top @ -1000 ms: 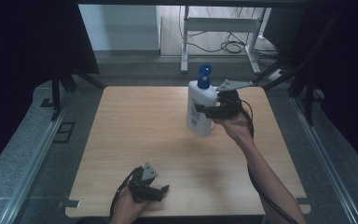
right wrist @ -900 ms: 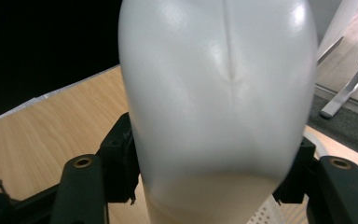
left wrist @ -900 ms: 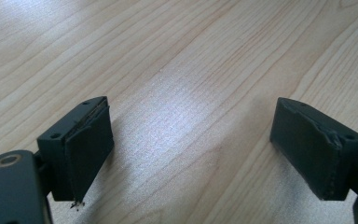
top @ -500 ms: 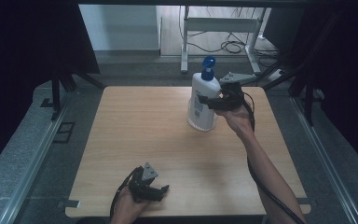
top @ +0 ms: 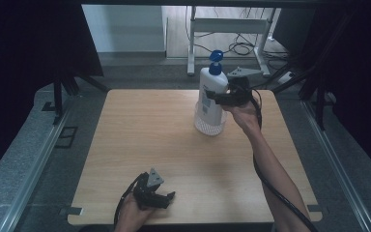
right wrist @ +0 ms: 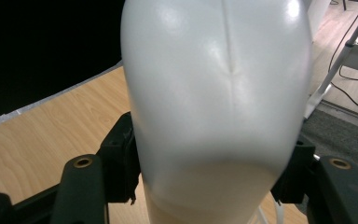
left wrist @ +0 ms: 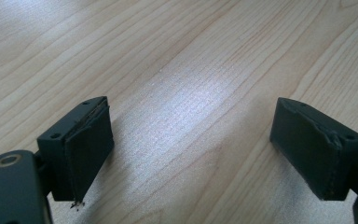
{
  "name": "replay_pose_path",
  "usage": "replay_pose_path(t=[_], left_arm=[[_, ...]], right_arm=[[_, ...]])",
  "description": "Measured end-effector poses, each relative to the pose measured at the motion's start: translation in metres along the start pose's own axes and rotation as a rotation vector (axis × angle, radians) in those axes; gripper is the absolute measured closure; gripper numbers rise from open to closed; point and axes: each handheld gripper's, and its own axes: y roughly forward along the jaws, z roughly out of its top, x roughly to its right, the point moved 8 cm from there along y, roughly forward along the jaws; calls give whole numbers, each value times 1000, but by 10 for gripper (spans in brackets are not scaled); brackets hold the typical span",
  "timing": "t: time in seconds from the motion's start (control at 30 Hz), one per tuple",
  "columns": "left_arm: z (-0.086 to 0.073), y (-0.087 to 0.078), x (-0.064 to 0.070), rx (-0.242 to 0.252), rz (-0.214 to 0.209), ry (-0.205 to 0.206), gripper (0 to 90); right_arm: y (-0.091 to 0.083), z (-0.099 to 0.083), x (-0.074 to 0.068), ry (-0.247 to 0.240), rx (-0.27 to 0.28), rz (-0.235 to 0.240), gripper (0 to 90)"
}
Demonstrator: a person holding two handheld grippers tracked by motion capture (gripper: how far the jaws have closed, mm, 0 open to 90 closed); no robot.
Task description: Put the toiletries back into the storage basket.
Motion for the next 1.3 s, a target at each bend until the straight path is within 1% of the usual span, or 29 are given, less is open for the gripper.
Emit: replay_pose_path(t=[0.33,0.47,0.7,0.93,1.13,1.3], left_arm=[[0,0,0,-1,1,2,124],[0,0,0,-2,1,2,124],[0,0,0,-1,1,2,124],[0,0,0,-1,1,0,124],[0,0,0,-3,0,0,125],[0,0,0,-3,0,0,124]], right_arm=[[9,4,18,4,7,-25,377],[12,5,23,-11,7,-32,377],[18,2,27,-23,8,-35,377],[24,-6,31,-23,-1,-45,377],[30,-16,32,-20,-8,-36,377],[37,-25,31,-31,-21,-33,377]])
